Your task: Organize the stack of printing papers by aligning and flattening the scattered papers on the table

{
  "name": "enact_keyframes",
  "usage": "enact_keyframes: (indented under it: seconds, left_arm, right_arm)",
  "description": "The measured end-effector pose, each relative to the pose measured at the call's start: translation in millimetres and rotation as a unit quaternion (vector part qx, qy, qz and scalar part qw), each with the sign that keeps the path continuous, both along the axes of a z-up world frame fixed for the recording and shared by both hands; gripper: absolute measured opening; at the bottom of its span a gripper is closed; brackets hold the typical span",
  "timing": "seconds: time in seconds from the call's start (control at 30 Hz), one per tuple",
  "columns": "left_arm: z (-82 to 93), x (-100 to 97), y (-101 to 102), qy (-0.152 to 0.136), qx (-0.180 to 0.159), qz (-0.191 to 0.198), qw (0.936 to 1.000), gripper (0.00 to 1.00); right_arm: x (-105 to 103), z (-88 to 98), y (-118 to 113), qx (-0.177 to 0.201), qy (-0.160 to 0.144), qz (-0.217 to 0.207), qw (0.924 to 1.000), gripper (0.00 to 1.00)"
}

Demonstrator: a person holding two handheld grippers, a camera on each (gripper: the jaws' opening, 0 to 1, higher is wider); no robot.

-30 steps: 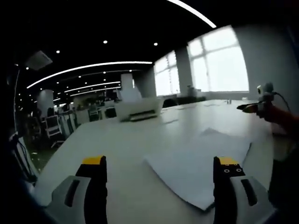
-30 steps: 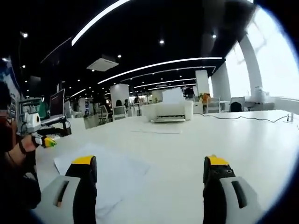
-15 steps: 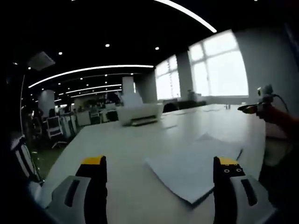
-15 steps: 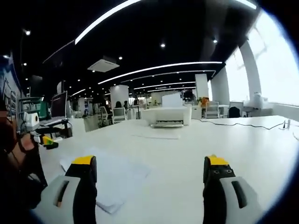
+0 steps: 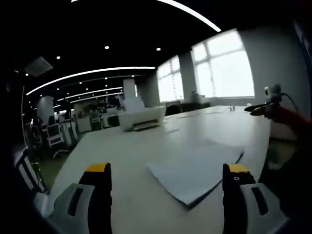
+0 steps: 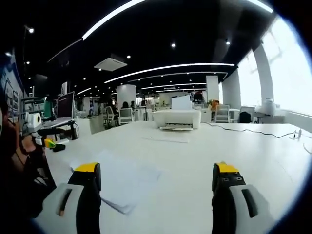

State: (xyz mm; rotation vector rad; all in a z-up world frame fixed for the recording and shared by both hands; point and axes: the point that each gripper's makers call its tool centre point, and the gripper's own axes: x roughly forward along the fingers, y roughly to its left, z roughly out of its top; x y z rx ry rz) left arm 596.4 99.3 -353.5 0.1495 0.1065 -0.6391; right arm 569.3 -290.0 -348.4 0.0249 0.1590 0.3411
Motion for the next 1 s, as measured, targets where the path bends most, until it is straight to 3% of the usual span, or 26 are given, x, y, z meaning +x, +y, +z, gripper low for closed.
enact_keyframes:
  seconds: [0.4, 1.0]
  left_arm:
    - [-7.7, -27.6, 6.9, 0.020, 0.026, 0.006, 0.9994, 0.97]
    - [-4.4, -34.2, 10.9, 0.022, 0.017, 0.011, 0.9996, 0.97]
  right_arm:
    - [-17.5, 9.6, 6.8, -0.018, 0.012, 0.012, 0.9997, 0.90]
    - [-21.1, 9.0, 12.9, -0.024, 0.012, 0.018, 0.9995, 0.90]
